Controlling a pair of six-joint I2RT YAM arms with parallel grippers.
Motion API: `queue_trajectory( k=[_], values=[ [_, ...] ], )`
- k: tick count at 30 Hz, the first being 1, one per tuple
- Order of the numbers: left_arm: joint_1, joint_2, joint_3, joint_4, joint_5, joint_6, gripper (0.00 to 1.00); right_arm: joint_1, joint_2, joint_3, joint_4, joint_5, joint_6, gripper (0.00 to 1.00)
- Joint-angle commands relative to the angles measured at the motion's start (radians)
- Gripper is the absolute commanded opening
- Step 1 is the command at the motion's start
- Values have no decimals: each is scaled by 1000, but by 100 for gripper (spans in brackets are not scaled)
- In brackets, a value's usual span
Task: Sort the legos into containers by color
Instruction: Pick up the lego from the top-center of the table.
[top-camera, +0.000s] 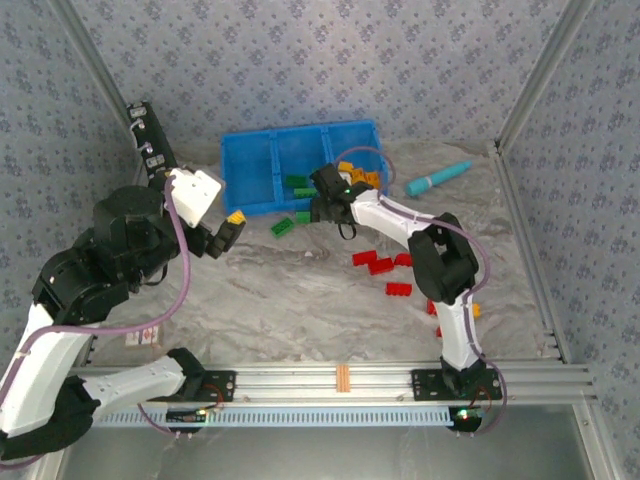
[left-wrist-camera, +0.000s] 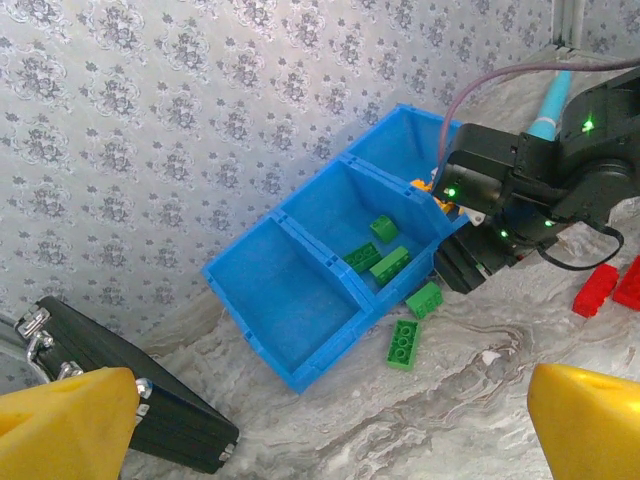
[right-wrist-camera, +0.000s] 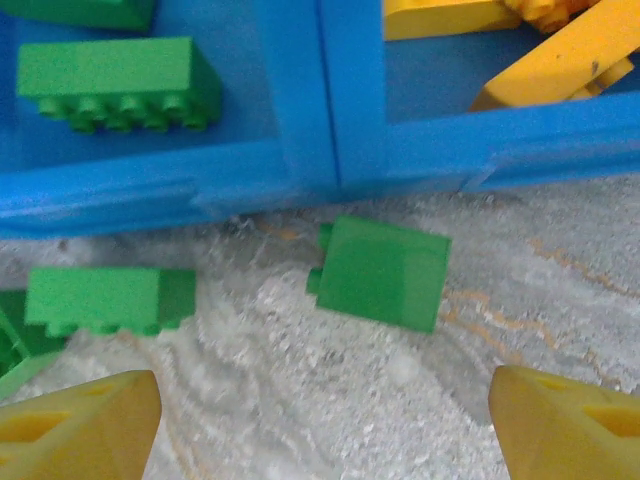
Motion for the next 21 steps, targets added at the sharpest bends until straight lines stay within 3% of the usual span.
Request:
queue_trajectory(
  k=[1,14,21],
  values=[
    [2,-7,10,19,-20,14,100,-16,51,59,-44,39,18,85],
    [1,15,13,18,-34,23,100,-43,142,113,-53,31,11,70],
    [2,20,14,21,-37,25,100,-63,150,104,-56,30,-6,48]
  ],
)
